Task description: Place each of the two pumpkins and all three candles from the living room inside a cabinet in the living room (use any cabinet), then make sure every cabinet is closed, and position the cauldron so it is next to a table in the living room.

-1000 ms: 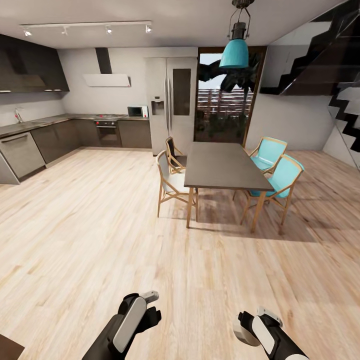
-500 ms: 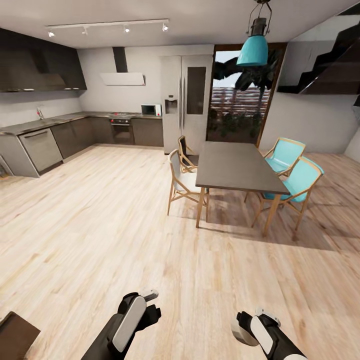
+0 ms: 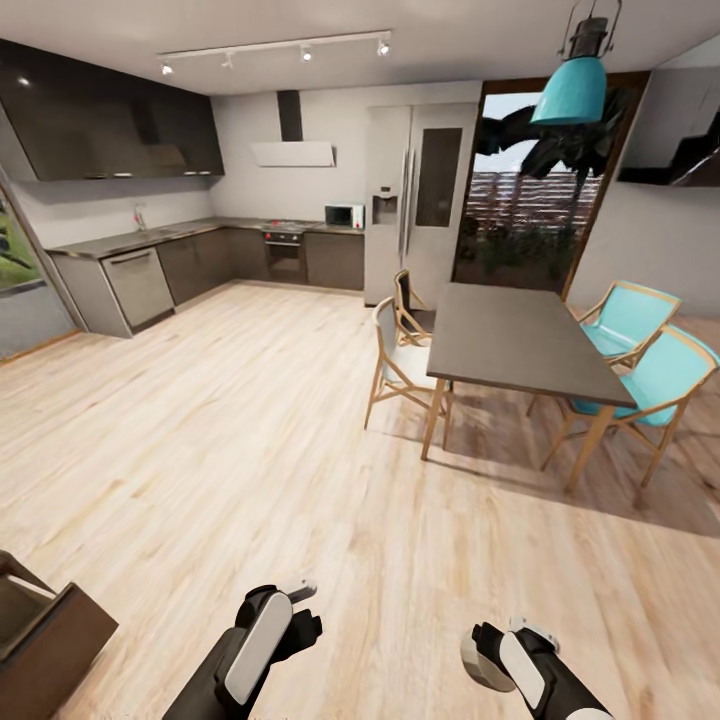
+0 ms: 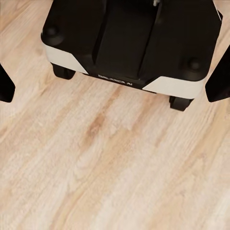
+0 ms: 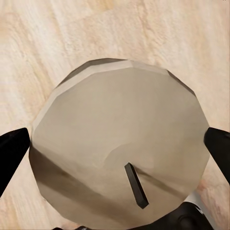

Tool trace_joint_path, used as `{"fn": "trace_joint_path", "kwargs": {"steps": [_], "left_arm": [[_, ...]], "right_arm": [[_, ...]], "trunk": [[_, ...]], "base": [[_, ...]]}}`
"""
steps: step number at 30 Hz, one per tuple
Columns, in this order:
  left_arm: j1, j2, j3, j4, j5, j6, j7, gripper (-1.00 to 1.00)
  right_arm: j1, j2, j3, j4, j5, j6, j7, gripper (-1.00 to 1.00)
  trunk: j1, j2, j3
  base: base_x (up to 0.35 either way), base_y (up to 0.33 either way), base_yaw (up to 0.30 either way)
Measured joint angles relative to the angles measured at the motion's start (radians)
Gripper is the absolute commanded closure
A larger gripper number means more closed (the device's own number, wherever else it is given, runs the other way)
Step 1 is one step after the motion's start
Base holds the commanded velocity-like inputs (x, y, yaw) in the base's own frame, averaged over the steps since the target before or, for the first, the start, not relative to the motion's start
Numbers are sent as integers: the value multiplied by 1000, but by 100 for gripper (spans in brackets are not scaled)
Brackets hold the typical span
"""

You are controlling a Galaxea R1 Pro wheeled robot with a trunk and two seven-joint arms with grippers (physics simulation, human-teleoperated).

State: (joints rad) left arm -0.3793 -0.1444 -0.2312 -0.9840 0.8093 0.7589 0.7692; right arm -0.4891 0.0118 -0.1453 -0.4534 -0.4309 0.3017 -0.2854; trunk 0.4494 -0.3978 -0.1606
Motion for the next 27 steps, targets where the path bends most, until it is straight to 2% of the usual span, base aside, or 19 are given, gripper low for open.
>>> {"fn": "trace_joint_path", "kwargs": {"steps": [5,6,8,11,27], "left_arm": [[0,0,0,0,0,0,0,-100],[0,0,0,0,-1,0,0,-100],[0,0,0,0,-1,0,1,-100],[0,0,0,0,-1,0,4,-100],[0,-1,0,-5,0,3,3,-100]], "right_arm": [[0,0,0,0,3,0,0,100],[0,0,0,0,10,0,0,100],[0,1,-1,1,55,1,-1,100],[0,1,-2,1,72,1,-1,100],[0,3,-2,1,81,2,-2,100]], "trunk": [[0,0,-3],[0,0,-4],[0,0,-5],[0,0,-7],[0,0,-20]], "base": [[0,0,258],[0,0,258],[0,0,259],[0,0,258],[0,0,244]]}}
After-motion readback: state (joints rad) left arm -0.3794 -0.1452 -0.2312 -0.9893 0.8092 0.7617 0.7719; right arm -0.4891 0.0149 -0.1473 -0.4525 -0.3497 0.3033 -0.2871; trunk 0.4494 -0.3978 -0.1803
